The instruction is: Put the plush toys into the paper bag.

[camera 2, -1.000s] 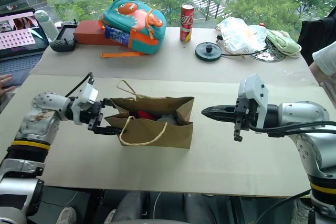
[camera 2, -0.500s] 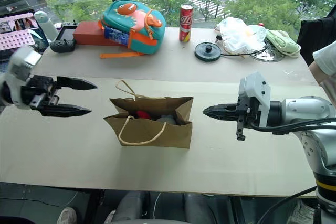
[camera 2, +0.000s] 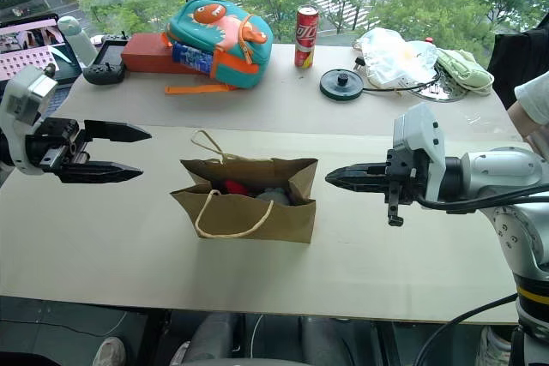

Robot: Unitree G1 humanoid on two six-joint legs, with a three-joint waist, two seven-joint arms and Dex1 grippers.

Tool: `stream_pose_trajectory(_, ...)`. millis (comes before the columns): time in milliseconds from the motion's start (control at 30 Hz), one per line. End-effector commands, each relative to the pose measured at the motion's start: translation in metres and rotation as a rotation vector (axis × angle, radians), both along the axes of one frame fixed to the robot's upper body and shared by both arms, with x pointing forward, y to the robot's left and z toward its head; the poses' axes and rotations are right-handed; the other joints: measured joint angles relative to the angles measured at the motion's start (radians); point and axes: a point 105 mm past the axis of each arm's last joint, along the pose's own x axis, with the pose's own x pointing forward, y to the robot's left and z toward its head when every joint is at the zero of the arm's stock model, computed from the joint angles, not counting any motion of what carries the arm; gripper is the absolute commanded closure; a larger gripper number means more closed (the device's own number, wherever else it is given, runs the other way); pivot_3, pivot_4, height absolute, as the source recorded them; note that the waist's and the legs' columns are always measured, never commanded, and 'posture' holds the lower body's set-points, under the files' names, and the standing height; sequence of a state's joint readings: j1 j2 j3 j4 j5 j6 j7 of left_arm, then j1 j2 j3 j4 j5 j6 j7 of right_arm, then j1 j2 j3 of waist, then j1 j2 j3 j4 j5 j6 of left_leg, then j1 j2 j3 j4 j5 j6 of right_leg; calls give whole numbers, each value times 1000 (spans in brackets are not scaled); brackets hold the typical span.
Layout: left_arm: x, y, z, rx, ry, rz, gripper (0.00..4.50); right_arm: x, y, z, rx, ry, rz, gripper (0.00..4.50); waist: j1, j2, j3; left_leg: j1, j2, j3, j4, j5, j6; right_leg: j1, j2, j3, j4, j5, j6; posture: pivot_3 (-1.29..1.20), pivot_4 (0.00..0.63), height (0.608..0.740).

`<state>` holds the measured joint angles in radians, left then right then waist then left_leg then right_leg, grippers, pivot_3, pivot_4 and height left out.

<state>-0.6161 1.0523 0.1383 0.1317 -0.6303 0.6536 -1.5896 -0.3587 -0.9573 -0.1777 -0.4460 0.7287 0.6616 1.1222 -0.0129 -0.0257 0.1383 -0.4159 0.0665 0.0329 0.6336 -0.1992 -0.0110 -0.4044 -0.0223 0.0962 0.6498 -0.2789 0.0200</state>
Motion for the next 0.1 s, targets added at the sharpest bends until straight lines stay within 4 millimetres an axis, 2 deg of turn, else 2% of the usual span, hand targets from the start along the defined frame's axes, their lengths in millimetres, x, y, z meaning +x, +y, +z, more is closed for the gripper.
stream_pose_trajectory(33, -2, -1, 12, -9, -58, -18, 37, -2, 0, 8, -7, -37, 4, 4500, 0, 0, 0, 0, 0, 0, 0, 0, 0, 0, 0, 0, 0, 0, 0, 0, 150, 728)
stream_pose_trajectory(100, -1, -1, 12, -7, -61, -21, 37, -2, 0, 8, -8, -37, 2, 4500, 0, 0, 0, 0, 0, 0, 0, 0, 0, 0, 0, 0, 0, 0, 0, 0, 150, 728)
